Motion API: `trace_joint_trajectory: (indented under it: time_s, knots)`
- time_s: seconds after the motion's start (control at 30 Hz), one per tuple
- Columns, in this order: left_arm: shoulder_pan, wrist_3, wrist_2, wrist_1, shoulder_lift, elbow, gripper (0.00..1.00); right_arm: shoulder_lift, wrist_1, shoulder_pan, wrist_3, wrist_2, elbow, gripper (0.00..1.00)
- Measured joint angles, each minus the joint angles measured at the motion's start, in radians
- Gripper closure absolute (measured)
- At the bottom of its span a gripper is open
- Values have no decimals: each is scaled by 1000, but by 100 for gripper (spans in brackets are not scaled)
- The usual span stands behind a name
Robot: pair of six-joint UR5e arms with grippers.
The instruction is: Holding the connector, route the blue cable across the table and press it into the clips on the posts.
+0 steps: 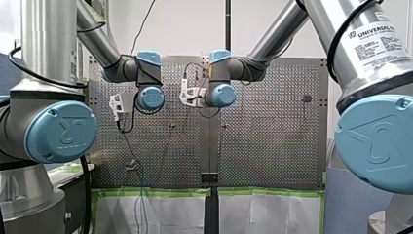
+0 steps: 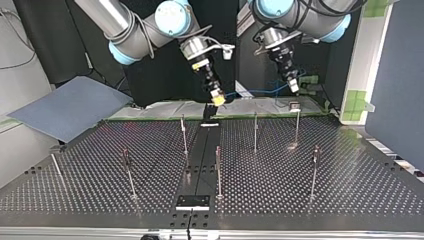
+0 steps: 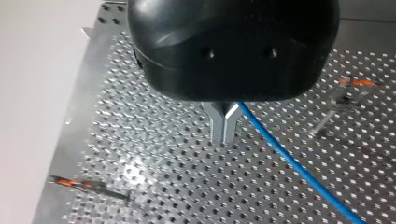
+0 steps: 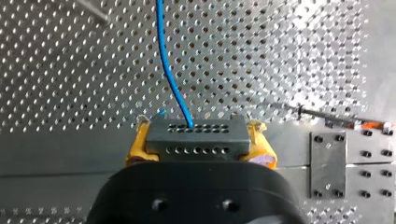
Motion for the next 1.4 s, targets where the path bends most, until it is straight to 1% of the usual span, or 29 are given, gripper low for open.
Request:
trace_joint_trajectory:
  time_s: [0.2, 0.37, 0.43, 0.57, 0.7, 0.77, 0.87, 1.03, 1.2, 1.4]
  knots:
    - [14, 5, 18, -42, 55, 19, 100, 0, 50, 11, 5, -6, -51, 100]
    - [21, 5, 19, -49, 94, 25, 100, 0, 93, 25, 9, -7, -94, 100]
    - [30, 5, 20, -52, 95, 34, 100, 0, 107, 29, 13, -7, -108, 100]
    - [51, 4, 23, -48, 75, 62, 100, 1, 142, 33, 26, -9, -142, 100]
    - [70, 6, 32, -46, 67, 93, 100, 4, 173, 35, 33, -9, -174, 100]
    - [82, 6, 39, -53, 67, 105, 100, 10, 189, 35, 42, -11, -191, 100]
    - [105, 3, 57, -66, 68, 118, 100, 28, 212, 36, 55, -17, -217, 100]
    - [146, -1, 96, -83, 77, 123, 100, 61, 246, 39, 65, -23, -257, 100]
    - [190, -7, 139, -85, 80, 124, 100, 92, 270, 45, 87, -25, -302, 100]
    - [239, -20, 189, -80, 72, 130, 100, 116, 312, 53, 96, -31, -349, 100]
